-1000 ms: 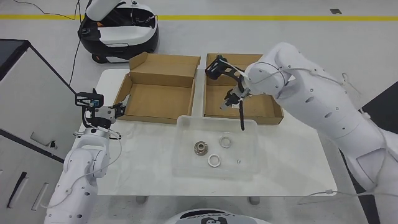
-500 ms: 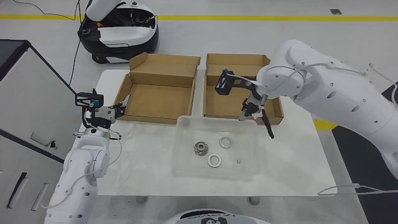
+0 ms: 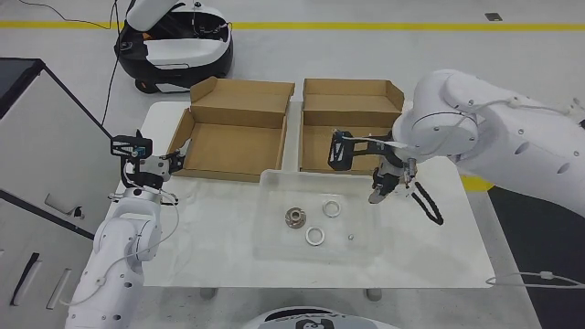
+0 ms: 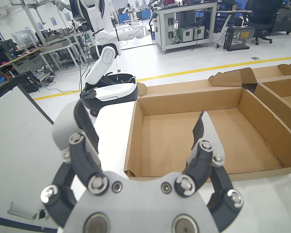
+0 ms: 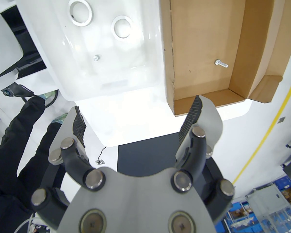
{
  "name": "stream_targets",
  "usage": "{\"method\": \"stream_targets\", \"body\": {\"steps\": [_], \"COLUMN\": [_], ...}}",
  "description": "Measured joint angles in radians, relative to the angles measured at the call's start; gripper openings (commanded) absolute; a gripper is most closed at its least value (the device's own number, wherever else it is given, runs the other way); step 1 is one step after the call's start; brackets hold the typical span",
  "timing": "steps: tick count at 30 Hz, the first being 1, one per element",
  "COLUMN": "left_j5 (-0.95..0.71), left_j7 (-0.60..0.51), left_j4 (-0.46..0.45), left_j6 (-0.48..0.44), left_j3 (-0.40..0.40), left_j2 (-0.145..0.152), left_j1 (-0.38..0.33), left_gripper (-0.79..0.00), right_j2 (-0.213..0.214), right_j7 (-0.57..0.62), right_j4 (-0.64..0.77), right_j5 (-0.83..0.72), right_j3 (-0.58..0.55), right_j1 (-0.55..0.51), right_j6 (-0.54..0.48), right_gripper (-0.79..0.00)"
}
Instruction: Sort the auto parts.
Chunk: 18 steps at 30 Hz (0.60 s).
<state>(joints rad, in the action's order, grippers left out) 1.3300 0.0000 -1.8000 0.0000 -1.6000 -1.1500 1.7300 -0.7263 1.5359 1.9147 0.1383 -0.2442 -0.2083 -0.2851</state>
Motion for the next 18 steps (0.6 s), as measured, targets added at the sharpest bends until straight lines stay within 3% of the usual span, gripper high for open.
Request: {"method": "stream_targets", "body": {"steps": [18], "left_j5": [0.000], "left_j7": [0.000], "left_j4": [0.000], "left_j6": [0.000], "left_j3": [0.000], "left_j2": [0.000], "left_j1": [0.000], "left_gripper": [0.000], "right_j2": [0.032], "right_j7": [-0.015], "right_j4": [0.091], "right_j5": [-0.020], "right_j3": [0.074], "right_j1": [0.000], "right_j6": [-0.014], "right_gripper": [0.000]}}
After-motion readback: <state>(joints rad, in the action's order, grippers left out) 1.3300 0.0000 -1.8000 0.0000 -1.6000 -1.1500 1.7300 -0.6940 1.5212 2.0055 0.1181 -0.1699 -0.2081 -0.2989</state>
